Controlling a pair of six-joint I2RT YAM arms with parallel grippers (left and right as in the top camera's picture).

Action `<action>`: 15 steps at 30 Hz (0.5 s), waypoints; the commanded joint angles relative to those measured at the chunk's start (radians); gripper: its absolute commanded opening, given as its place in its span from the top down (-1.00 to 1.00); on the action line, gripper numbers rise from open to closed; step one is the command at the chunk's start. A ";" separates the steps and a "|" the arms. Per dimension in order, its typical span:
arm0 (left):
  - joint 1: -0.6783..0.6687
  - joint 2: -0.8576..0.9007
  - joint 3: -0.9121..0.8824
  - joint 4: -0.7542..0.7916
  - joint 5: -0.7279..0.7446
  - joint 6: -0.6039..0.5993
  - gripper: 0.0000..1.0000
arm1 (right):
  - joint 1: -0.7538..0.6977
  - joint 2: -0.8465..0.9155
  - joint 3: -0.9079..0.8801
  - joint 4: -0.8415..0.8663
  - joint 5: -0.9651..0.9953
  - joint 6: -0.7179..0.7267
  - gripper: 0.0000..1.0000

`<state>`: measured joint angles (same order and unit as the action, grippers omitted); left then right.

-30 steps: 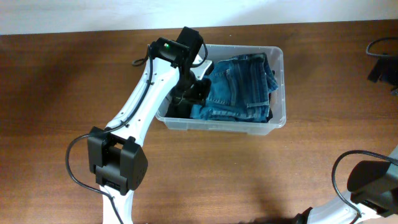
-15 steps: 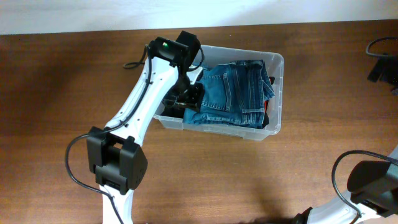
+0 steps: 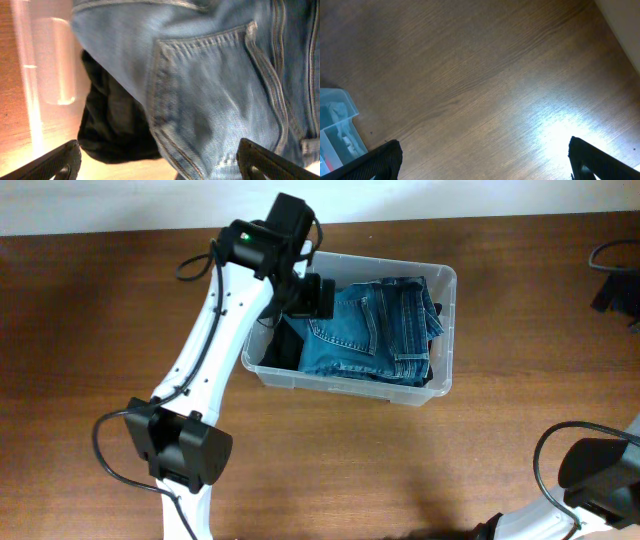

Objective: Pack container

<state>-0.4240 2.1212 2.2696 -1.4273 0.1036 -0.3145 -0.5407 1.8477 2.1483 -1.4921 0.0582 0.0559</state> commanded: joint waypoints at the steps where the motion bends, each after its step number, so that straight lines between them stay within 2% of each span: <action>1: 0.041 -0.026 0.012 0.022 -0.014 -0.138 -0.99 | -0.003 0.001 -0.005 0.000 -0.002 0.003 -0.97; 5: 0.055 -0.010 0.007 0.062 0.064 -0.177 -0.99 | -0.003 0.001 -0.005 0.000 -0.002 0.003 -0.96; 11: 0.061 0.044 0.007 0.108 0.128 -0.364 -0.98 | -0.003 0.001 -0.005 0.000 -0.002 0.003 -0.97; 15: 0.062 0.081 0.007 0.123 0.190 -0.408 -0.99 | -0.003 0.001 -0.005 0.000 -0.002 0.003 -0.97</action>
<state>-0.3649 2.1494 2.2696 -1.3083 0.2245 -0.6254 -0.5407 1.8477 2.1483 -1.4921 0.0582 0.0563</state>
